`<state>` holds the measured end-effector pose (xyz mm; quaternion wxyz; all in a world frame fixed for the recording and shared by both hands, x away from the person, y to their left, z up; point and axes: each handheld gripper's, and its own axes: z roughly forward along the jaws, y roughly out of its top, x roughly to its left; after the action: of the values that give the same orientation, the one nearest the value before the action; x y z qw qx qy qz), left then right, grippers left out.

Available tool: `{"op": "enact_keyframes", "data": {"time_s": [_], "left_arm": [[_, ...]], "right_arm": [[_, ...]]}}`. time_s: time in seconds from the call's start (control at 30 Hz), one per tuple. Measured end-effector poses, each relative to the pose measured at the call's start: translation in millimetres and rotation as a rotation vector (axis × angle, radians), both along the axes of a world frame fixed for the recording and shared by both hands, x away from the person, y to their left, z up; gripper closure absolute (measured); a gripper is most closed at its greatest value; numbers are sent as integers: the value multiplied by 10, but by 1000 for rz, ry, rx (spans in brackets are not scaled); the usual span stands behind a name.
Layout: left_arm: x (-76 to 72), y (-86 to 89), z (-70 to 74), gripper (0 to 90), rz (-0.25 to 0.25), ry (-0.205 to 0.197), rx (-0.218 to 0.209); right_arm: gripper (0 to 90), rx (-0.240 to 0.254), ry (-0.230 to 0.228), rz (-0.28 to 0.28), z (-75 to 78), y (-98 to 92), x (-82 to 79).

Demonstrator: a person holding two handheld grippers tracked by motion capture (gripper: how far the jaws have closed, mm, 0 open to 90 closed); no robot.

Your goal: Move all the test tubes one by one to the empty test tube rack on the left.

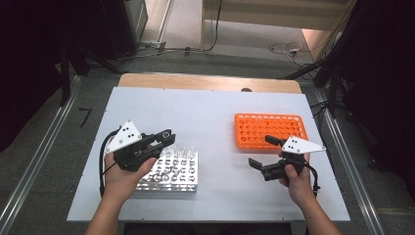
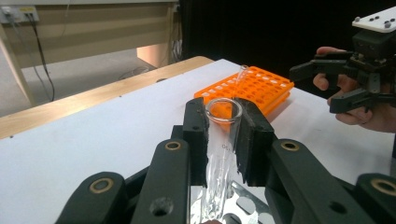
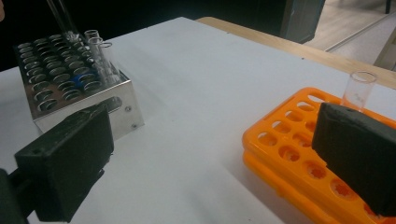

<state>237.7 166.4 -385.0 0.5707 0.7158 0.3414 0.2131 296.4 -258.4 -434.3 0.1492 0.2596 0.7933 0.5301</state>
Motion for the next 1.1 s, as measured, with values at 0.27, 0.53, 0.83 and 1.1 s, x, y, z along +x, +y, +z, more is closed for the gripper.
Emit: {"op": "enact_keyframes", "data": {"time_s": [0.27,0.53,0.83,1.1], "left_arm": [[40,89,-93,759,30,19,6],[114,122,-235,759,59,58,18],[175,77,-338,759,74,83,44],[194,10,-408,759,76,105,86]], "right_arm": [[0,7,7,-23,-5,-77,27],[0,8,2,-27,-6,-107,40],[0,8,1,-29,-4,-111,39],[0,8,-1,-32,2,-116,36]]}}
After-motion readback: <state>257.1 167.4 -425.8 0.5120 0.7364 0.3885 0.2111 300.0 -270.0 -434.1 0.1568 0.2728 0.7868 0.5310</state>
